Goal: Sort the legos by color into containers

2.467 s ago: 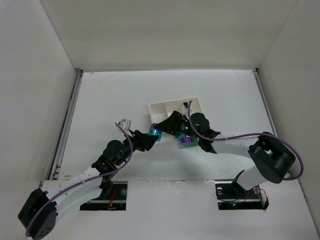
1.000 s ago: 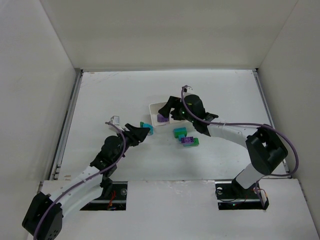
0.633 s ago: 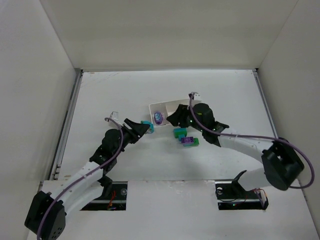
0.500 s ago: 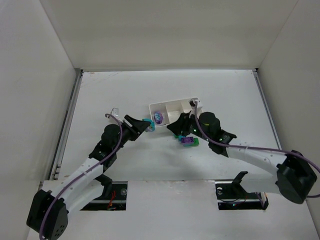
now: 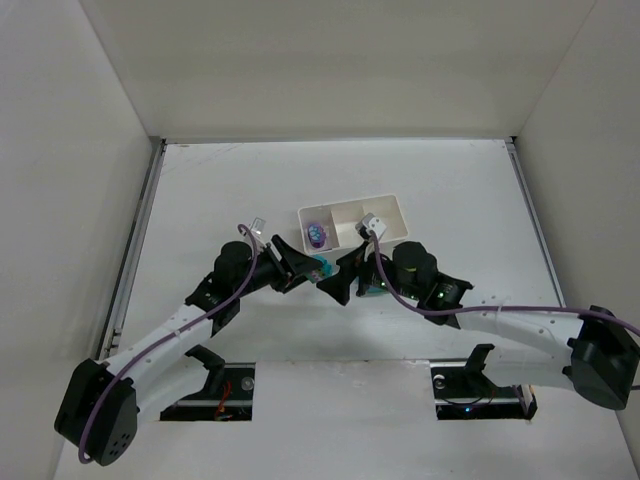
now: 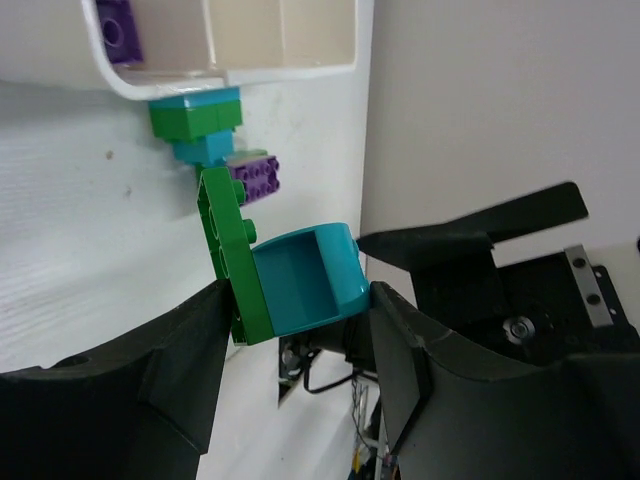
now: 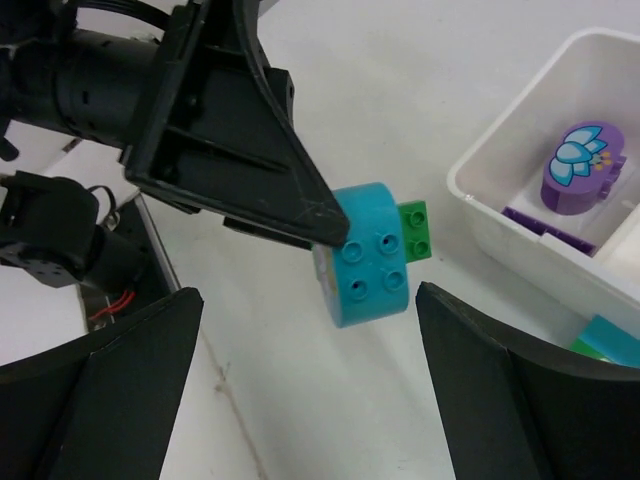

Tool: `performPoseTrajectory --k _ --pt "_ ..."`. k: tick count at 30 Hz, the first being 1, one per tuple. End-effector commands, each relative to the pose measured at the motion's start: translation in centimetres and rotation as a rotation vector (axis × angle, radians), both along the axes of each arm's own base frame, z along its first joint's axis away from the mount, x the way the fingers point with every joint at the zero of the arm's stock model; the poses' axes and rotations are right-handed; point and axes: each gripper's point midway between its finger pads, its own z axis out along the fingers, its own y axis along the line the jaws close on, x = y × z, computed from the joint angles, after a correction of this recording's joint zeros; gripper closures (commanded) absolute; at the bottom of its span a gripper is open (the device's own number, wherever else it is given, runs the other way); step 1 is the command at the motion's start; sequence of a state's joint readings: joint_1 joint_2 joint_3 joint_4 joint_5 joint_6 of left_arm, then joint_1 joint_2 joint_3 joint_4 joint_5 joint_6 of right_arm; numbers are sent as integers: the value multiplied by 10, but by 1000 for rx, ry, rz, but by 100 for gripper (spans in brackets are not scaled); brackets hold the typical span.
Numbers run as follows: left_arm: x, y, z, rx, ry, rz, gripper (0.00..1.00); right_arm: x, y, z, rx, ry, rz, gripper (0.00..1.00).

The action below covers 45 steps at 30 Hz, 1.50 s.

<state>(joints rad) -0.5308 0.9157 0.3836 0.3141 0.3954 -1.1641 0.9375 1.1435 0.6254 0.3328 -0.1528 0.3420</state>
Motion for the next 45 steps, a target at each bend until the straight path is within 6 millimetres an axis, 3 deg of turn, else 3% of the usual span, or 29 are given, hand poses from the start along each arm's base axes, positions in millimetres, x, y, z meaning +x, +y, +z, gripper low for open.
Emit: performPoseTrajectory --k 1,6,11,22,24,29,35,41,45 --pt "-7 -12 45 -91 -70 -91 75 8 3 29 18 -96 -10 6" --pt "-12 -12 47 -104 -68 -118 75 5 9 14 -14 -76 2 6" --pt "-20 -16 48 -108 -66 -154 75 8 11 17 0 -81 -10 11" --pt "-21 -16 42 -96 -66 -148 72 6 23 8 18 -42 8 46" --pt "-21 -17 41 -92 -70 -149 67 6 26 6 22 -28 8 54" --pt "-10 -10 39 -81 -98 -90 44 7 29 9 55 10 -3 63" --pt "9 3 48 -51 -200 10 35 16 24 13 105 90 -48 65" --pt "24 28 62 -8 -343 161 36 32 17 18 172 220 -120 67" --pt "28 46 58 53 -423 267 52 41 14 32 264 335 -172 68"
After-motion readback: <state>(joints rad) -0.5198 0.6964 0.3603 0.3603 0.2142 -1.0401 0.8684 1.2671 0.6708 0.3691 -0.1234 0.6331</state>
